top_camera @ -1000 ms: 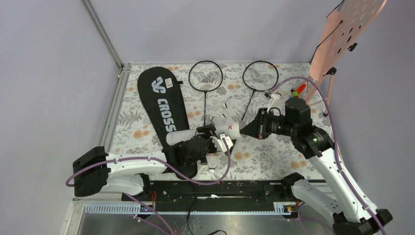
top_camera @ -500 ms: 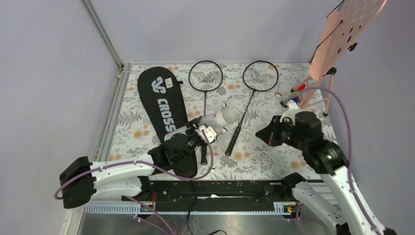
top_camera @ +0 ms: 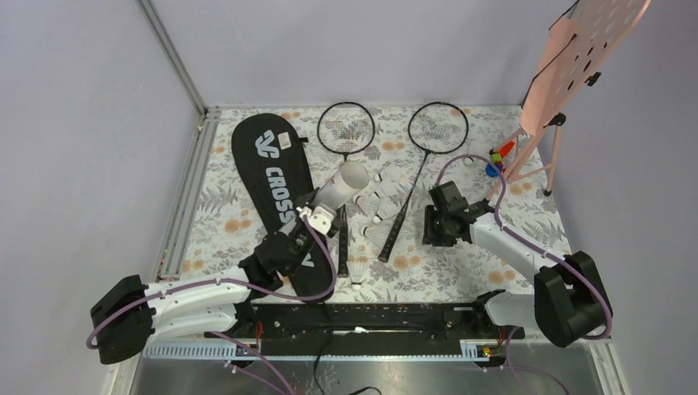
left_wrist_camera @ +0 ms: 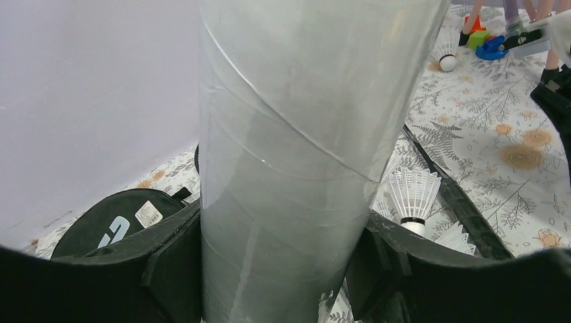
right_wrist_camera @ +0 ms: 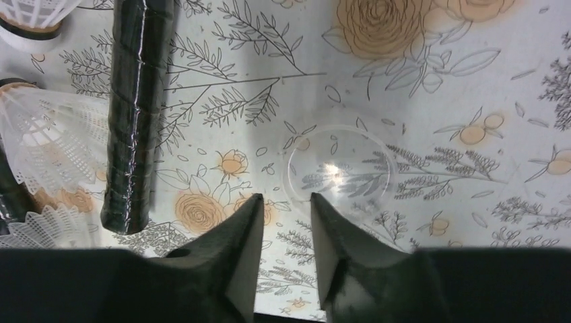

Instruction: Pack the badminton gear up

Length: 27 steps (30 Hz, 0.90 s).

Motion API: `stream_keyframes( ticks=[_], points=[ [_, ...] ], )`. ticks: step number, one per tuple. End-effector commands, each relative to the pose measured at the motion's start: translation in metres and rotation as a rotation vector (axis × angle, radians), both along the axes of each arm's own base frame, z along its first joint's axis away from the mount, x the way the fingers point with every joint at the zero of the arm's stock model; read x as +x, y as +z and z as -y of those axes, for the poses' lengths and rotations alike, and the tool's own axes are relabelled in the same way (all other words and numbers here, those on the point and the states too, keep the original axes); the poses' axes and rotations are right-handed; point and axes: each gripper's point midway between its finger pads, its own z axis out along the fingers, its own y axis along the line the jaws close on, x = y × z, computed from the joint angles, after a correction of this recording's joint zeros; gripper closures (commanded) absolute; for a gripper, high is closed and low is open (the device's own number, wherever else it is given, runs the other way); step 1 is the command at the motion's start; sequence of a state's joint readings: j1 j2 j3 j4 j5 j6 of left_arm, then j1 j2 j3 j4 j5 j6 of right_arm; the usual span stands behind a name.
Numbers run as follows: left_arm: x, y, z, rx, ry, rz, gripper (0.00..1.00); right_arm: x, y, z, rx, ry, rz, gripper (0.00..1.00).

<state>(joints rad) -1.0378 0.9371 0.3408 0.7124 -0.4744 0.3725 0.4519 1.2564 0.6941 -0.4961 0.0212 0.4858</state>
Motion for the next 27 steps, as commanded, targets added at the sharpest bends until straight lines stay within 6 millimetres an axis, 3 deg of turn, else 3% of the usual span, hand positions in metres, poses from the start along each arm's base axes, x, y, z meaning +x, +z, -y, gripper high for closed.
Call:
stream_keyframes(
  ticks=[1,4,6,7,12,17,22,27],
  points=[
    [-0.010,-0.019,0.006,-0.185,-0.052,-0.125,0.45,0.022,0.015,-0.012,0.039,0.014,0.096,0.53],
    [-0.006,-0.011,-0.004,-0.211,-0.003,-0.115,0.45,0.021,0.036,-0.030,0.145,0.101,0.142,0.26],
    [-0.003,-0.004,-0.012,-0.204,0.041,-0.111,0.45,0.019,0.053,-0.054,0.276,0.205,0.191,0.06],
    [0.000,0.002,-0.015,-0.206,0.065,-0.113,0.45,0.014,0.066,-0.074,0.393,0.282,0.219,0.01],
    [0.005,0.002,-0.022,-0.187,0.131,-0.157,0.45,0.009,0.112,-0.135,0.816,0.488,0.339,0.00],
    [0.005,-0.007,-0.017,-0.154,0.111,-0.172,0.45,-0.002,0.114,-0.169,0.993,0.707,0.258,0.04],
    [0.004,-0.009,-0.016,-0.138,0.108,-0.176,0.44,-0.015,0.088,-0.188,0.983,0.819,0.128,0.12],
    [0.003,-0.010,-0.015,-0.136,0.095,-0.174,0.44,-0.034,0.064,-0.191,0.877,0.918,0.031,0.22]
  ],
)
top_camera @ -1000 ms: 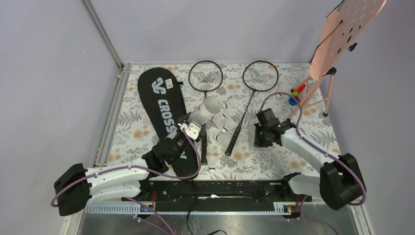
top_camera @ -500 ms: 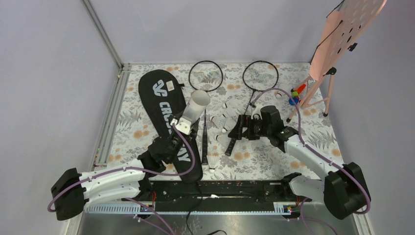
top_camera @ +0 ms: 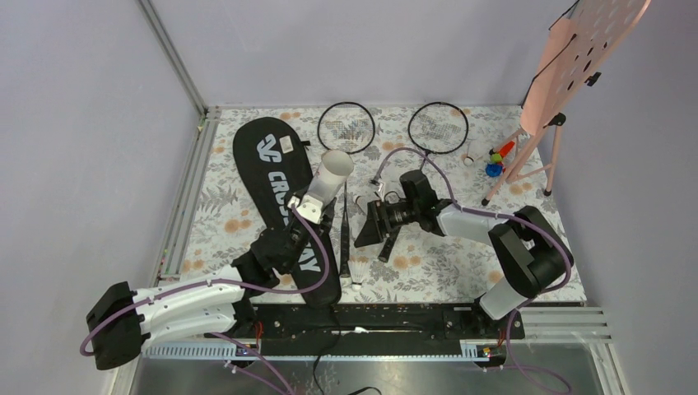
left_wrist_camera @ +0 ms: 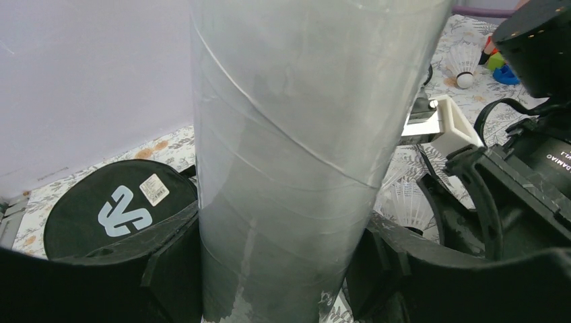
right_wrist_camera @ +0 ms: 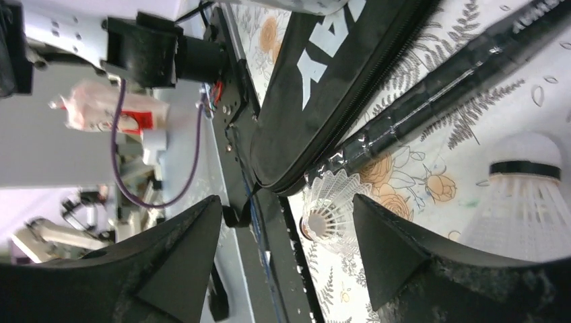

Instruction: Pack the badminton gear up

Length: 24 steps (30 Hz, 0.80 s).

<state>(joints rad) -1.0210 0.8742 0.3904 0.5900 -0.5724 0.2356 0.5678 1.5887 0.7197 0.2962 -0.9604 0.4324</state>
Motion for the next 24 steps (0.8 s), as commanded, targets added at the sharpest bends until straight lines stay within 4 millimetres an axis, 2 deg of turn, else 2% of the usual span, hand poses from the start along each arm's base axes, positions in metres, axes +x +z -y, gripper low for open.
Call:
stream_keyframes(
  ticks=[1,6,12,14,17,18,20,22,24],
  points=[
    [-0.003,-0.023,0.004,-0.024,-0.012,-0.092,0.44,-0.020,0.001,-0.005,-0.023,0.165,0.068,0.23],
    [-0.003,-0.024,0.005,-0.019,-0.019,-0.090,0.44,-0.033,-0.024,0.000,-0.155,0.219,0.037,0.26],
    [-0.002,-0.027,0.006,-0.011,-0.015,-0.091,0.44,-0.041,-0.035,-0.006,-0.210,0.274,0.049,0.32],
    [-0.002,-0.027,0.006,-0.009,-0.008,-0.092,0.44,-0.044,-0.037,-0.006,-0.223,0.289,0.043,0.43],
    [-0.001,-0.027,0.004,-0.010,0.003,-0.089,0.44,-0.043,-0.030,-0.008,-0.197,0.277,0.061,0.79],
    [-0.001,-0.027,0.003,-0.011,0.003,-0.087,0.44,-0.043,-0.026,-0.008,-0.188,0.267,0.079,0.87],
    [-0.001,-0.027,0.003,-0.008,0.000,-0.085,0.44,-0.042,-0.012,-0.006,-0.178,0.241,0.122,0.98],
    [-0.002,-0.026,0.005,-0.004,-0.012,-0.081,0.44,-0.040,0.004,-0.001,-0.182,0.201,0.182,1.00],
    [-0.004,-0.026,0.008,0.004,-0.032,-0.077,0.44,-0.030,0.018,0.010,-0.228,0.105,0.266,1.00]
  ],
)
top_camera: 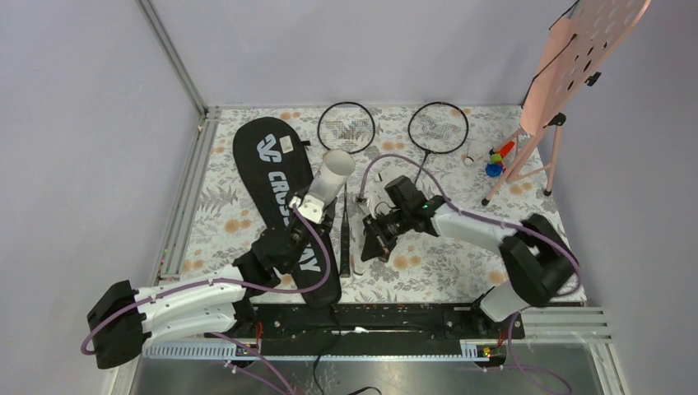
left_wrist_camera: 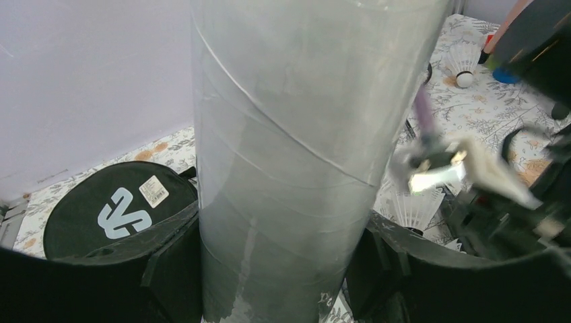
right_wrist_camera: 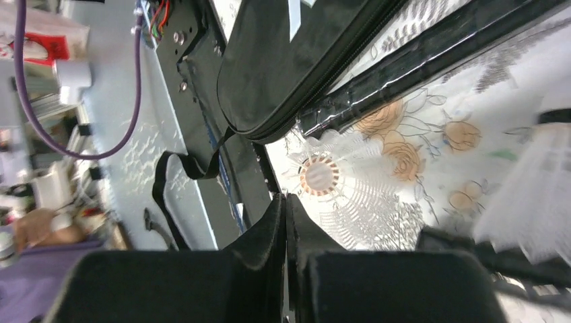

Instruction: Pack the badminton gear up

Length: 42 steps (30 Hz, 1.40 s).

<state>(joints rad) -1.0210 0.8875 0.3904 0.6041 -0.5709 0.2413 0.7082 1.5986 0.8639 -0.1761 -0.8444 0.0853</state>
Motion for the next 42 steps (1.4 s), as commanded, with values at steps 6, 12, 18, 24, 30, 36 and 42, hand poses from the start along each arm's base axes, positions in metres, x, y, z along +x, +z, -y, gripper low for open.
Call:
stream_keyframes(
  ticks=[6,12,18,24,30,36,42],
  points=[
    [-0.014,-0.036,0.021,0.086,-0.143,-0.076,0.44,0.060,0.130,0.070,-0.026,-0.560,0.563,1.00],
    [-0.032,-0.053,0.039,0.194,-0.305,-0.109,0.44,0.051,0.240,0.103,0.320,-0.768,0.813,1.00],
    [-0.045,-0.061,0.050,0.246,-0.411,-0.134,0.44,0.010,0.302,0.089,0.545,-0.587,0.844,1.00],
    [-0.047,-0.066,0.056,0.273,-0.442,-0.152,0.44,0.007,0.308,0.072,0.526,-0.491,0.795,1.00],
    [-0.046,-0.071,0.059,0.293,-0.450,-0.170,0.44,0.002,0.314,0.079,0.521,-0.502,0.795,1.00],
    [-0.049,-0.071,0.060,0.293,-0.468,-0.169,0.44,-0.002,0.291,0.065,0.472,-0.444,0.669,1.00],
    [-0.060,-0.073,0.064,0.302,-0.532,-0.172,0.44,0.003,0.280,0.046,0.451,-0.413,0.556,1.00]
  ],
)
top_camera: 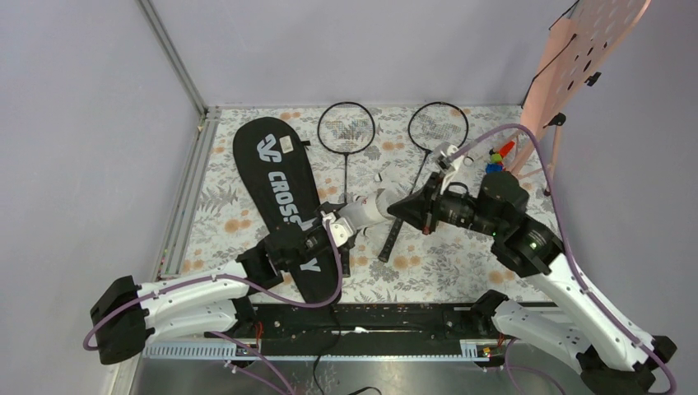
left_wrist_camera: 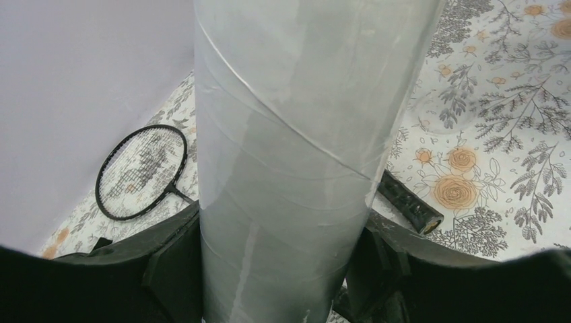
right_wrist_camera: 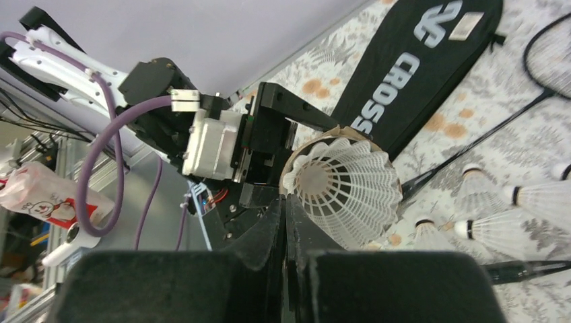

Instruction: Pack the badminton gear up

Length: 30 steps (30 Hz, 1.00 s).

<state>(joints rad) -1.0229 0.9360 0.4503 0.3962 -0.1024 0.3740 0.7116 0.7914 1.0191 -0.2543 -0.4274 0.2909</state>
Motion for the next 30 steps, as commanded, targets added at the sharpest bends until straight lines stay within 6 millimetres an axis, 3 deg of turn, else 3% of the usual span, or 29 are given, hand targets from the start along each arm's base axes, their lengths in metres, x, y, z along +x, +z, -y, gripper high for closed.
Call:
stream_keyframes(
  ticks=[1,12,19,21,24,30],
  points=[
    [-0.018,-0.040,-0.002,0.066,-0.050,-0.153,0.44,-0.002,0.008,-0.014,0.025,0.053,-0.065,1.00],
    [-0.024,-0.037,0.000,0.048,-0.085,-0.137,0.44,0.018,-0.039,-0.027,-0.062,-0.012,-0.280,1.00],
    [-0.022,-0.037,0.000,0.044,-0.072,-0.138,0.44,0.019,-0.041,-0.035,-0.076,0.012,-0.302,0.98],
    [-0.017,-0.036,-0.002,0.033,-0.046,-0.132,0.44,0.020,-0.039,-0.034,-0.079,0.004,-0.295,0.91],
    [-0.013,-0.036,-0.005,0.028,-0.015,-0.128,0.44,0.021,-0.026,-0.022,-0.087,-0.046,-0.247,0.71],
    [-0.005,-0.032,-0.010,0.006,0.043,-0.121,0.44,0.023,0.000,0.026,-0.059,-0.256,-0.133,0.35]
  ],
)
